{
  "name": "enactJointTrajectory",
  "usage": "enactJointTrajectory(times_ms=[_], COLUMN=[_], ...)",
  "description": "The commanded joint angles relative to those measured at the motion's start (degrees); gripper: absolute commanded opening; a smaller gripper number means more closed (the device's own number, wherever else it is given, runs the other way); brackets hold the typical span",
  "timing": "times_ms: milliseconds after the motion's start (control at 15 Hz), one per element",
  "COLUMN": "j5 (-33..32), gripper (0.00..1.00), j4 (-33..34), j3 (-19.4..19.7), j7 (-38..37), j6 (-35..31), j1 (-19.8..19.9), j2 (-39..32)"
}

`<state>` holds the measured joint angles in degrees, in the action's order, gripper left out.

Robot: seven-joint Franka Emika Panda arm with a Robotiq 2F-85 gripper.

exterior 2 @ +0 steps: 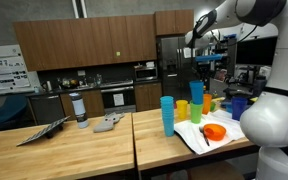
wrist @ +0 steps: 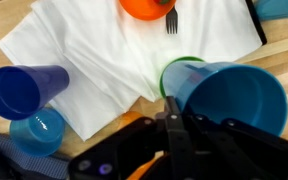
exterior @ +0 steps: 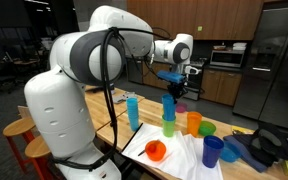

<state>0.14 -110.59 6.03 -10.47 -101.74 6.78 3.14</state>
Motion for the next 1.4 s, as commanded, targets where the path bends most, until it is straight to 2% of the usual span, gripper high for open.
enactJointTrajectory(times_ms=[0,533,600,667,933,1333], j5=[-0.7,-0.6,-0.3,0.0,0.0,0.0], gripper=[0.01,0.01,0.3,0.07,0.29,0.3], j4=[1.4,2.2,2.0,1.2,1.3,1.3], j3=[-0.1,0.0,-0.2,0.0,-0.1,-0.1], j7=[-0.3,1.5,1.2,0.7,0.8,0.8], j6=[0.1,-2.2,-2.4,-1.9,-2.3,-2.3], j1=[-0.2,-0.4,-0.5,-0.3,-0.4,-0.4], j2=[-0.7,-2.0,-2.0,-1.6,-1.8,-1.8])
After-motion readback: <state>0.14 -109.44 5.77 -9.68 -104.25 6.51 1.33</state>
